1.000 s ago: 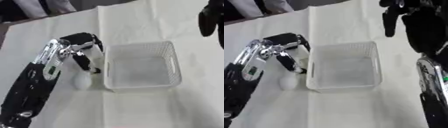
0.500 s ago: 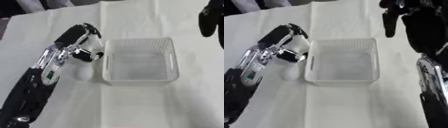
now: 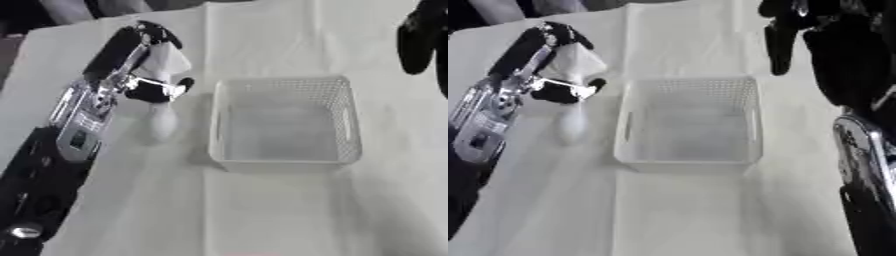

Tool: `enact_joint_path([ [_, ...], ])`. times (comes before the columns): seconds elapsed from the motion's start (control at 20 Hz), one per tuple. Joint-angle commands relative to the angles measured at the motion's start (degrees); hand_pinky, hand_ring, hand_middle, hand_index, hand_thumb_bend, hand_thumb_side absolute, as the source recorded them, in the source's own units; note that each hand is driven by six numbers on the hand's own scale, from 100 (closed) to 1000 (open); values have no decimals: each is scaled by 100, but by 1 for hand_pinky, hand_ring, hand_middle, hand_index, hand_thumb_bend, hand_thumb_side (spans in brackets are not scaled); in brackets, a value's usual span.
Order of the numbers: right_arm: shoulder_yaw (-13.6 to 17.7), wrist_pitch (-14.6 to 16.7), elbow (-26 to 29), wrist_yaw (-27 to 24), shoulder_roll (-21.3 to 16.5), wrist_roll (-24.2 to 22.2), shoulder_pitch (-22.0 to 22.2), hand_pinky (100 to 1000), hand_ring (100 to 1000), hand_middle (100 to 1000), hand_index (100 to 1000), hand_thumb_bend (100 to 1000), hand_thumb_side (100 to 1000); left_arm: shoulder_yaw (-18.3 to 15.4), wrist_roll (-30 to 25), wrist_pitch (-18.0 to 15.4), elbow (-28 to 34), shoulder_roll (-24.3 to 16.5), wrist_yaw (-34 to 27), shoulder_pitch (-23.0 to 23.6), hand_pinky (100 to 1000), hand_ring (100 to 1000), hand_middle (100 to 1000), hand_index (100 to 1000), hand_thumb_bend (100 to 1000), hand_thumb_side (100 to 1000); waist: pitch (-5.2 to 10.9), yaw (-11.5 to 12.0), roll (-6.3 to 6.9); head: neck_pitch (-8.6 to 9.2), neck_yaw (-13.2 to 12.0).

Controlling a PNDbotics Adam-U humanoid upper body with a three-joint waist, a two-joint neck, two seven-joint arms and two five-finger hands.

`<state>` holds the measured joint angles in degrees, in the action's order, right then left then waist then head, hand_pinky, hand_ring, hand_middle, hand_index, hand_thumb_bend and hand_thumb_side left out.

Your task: Pick up objects on the table and place them in the box.

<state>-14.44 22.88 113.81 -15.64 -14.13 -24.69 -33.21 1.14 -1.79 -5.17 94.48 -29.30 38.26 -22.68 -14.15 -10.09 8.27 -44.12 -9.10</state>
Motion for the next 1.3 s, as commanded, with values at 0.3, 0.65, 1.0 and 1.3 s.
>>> enact_joint_path([
  [0.3,21,-55,78,-33,29,-3,3,182,311,601,798,100,985,-205,88,96,416,-514,-840,-236,100,100,100,154,100,100,201,23,-12,1,13],
  [0.65,8,-128,78,-39,31,-3,53,182,311,601,799,100,981,154,-187,-10,870,-912,-1254,-677,100,100,100,156,100,100,315,-36,48,1,-4],
  [1.0,9,-219,78,-49,81,1,100,183,313,601,800,100,979,314,-375,87,892,-484,-1452,-1194,100,100,100,158,100,100,419,-118,77,1,-40],
  [1.3,-1,-279,78,-77,127,11,98,186,316,601,800,100,978,469,-510,47,799,-102,-1502,-1525,100,100,100,158,100,100,487,-246,118,1,-94],
])
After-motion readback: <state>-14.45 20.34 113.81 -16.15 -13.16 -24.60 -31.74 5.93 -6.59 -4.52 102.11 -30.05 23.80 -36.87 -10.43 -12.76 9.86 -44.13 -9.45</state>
